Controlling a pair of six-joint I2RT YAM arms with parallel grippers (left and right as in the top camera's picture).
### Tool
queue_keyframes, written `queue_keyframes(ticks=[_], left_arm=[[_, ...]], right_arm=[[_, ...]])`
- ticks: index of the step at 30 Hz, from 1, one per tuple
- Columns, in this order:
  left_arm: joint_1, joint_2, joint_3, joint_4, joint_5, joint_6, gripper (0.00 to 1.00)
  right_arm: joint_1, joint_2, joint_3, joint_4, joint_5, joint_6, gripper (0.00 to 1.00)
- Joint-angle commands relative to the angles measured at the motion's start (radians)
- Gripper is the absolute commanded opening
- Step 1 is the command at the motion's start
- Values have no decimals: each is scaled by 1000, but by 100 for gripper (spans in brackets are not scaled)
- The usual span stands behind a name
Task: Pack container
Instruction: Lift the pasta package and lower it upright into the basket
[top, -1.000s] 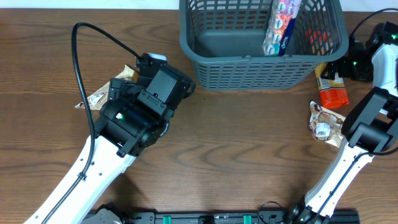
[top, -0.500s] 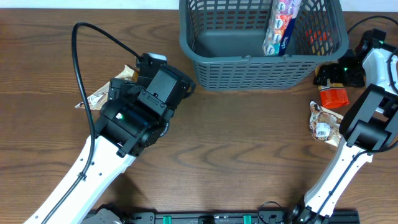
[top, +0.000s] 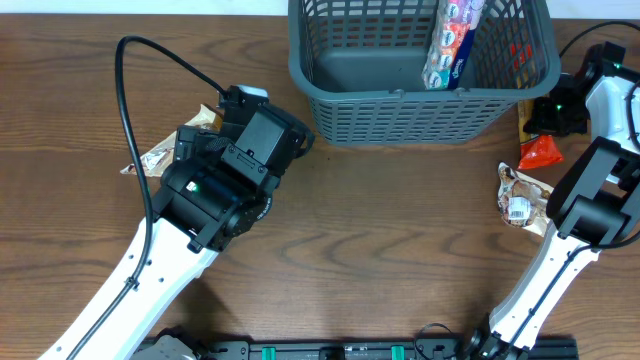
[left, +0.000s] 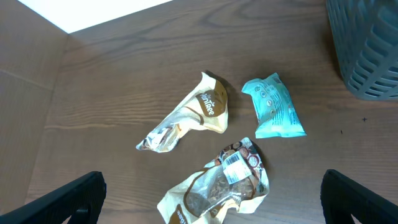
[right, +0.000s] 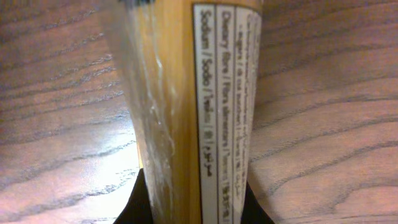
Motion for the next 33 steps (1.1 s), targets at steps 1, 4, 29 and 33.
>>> queue_keyframes(ticks=[1, 4, 29, 33], left_arm=[[1, 2, 13, -2, -16, 2, 99], [1, 2, 13, -2, -16, 2, 99], [1, 2, 13, 88, -16, 2, 99], [1, 2, 13, 88, -16, 2, 99]], right_arm=[[4, 35, -8, 8, 52, 90, 1], [3, 30, 45, -15, 106, 145, 1], [169, -515, 857, -343, -64, 359, 2], [293, -528, 855, -368, -55, 389, 2]])
